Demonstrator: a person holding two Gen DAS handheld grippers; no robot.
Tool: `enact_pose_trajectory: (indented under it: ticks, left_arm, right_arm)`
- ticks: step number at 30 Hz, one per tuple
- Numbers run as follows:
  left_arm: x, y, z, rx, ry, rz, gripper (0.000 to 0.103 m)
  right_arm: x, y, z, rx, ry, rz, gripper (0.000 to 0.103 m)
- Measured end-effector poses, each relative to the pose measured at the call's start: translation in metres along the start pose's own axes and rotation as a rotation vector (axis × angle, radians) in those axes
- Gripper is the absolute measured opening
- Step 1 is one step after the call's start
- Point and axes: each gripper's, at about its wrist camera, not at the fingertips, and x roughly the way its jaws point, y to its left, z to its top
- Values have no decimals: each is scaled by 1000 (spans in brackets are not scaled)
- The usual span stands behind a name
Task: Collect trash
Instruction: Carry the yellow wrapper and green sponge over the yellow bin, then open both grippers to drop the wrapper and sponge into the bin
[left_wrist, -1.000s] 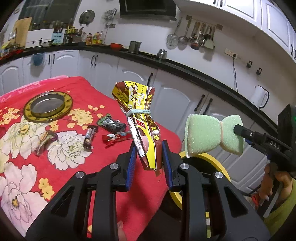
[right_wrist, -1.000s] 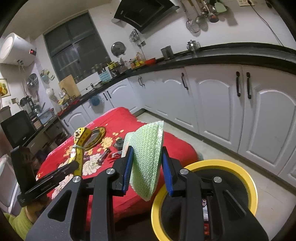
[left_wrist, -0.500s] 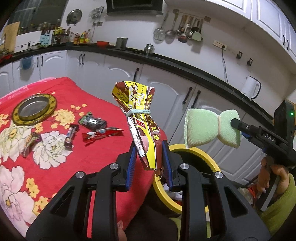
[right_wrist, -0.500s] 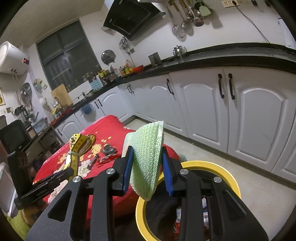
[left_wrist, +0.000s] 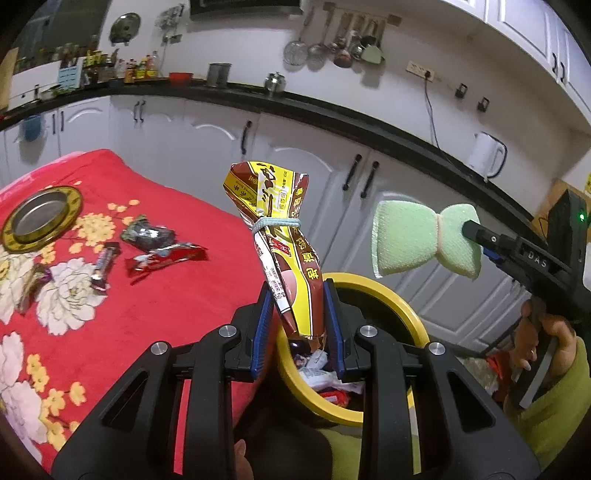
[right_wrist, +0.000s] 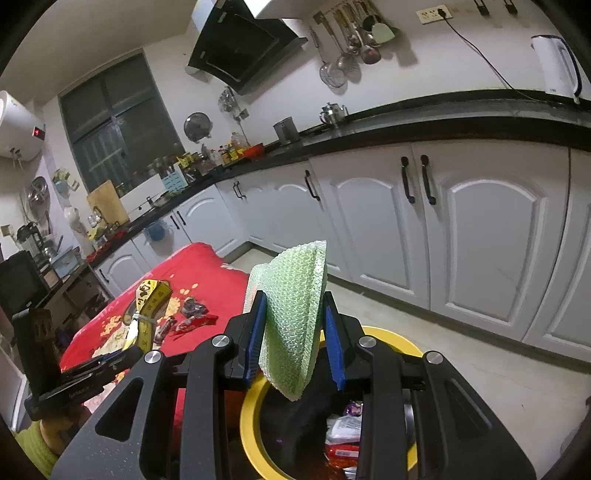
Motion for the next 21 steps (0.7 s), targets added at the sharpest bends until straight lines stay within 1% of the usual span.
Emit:
enact_pose_trajectory:
  ticks: [10,21]
  left_arm:
    - [31,-39,-14,75,82,-79,20]
    - [61,-72,-35,139,173,-144,20]
  right_arm:
    - [-11,-26,-5,11,-16,-69,29]
    - [-17,-51,-18,23,-1,-122,29]
